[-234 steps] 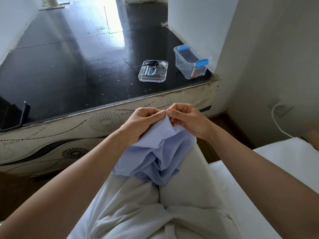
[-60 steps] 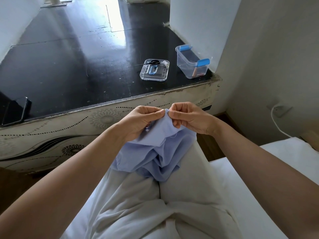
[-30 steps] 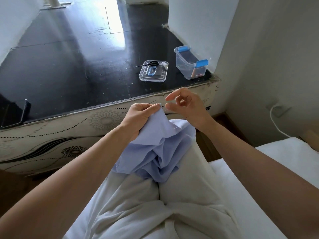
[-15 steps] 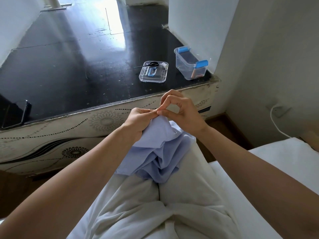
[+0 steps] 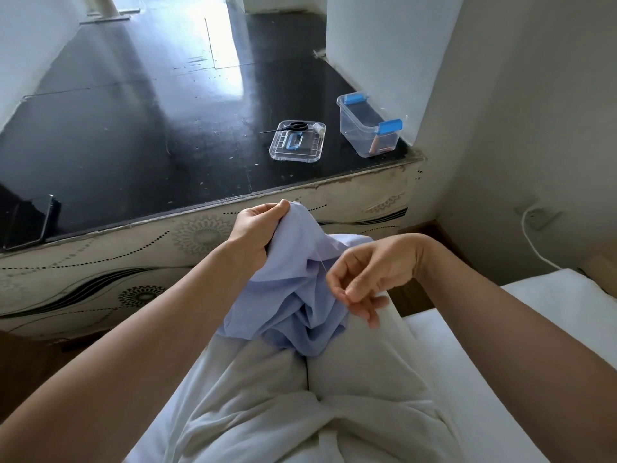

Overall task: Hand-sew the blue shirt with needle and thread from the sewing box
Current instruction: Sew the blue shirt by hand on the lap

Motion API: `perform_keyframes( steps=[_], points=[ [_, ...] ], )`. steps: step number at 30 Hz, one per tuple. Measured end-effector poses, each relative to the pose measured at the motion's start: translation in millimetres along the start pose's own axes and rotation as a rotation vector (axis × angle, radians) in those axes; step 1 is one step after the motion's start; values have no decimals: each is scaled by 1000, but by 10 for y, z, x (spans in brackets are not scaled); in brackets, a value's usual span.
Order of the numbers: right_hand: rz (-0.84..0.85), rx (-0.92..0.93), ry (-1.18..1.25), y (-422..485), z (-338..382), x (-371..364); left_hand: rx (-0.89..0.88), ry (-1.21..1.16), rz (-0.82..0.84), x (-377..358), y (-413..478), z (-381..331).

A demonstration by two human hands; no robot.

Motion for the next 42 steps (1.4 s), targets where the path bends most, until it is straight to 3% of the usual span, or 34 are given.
perform_keyframes(
  steps=[2,4,7,9,15,19,33,35,38,42],
  points=[
    [-101,162,132,-53,94,113,-15,-16,9,-14,-1,-2],
    [-371,390,256,-128,229,351,-27,-21,18,-17,-8,-6],
    [-941,475,33,-256,333,662,-36,-8,31,-20,-19,-4],
    [-1178,438,-191,-266,401,708,-49,-18,53,-42,-28,-15],
    [-1454,570,-614,-199,588,650,-55,-59,112,-117,-82,-35],
    [-1425,563,-678,-167,594,682,-42,-49,95,-86,-83,-31],
    [-886,474,-590,-33,527,421,-75,-14,56,-85,-89,-33],
    [-928,518,-564,-90,549,421,-88,-22,87,-102,-95,-47],
    [-1151,624,-372,-317,570,572,-123,10,143,-116,-116,-78],
    [-1294,597,-270,-422,501,692,-181,21,198,-117,-153,-110]
  ],
)
Point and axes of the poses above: each hand's wrist, its own y-axis towards the middle knuckle, its own x-axis out of the back of the hand, z = x × y, the point moved 7 cm from there along y, towards the middle knuckle, and after that the axes turned 10 degrees about y, right-handed, at the moved point
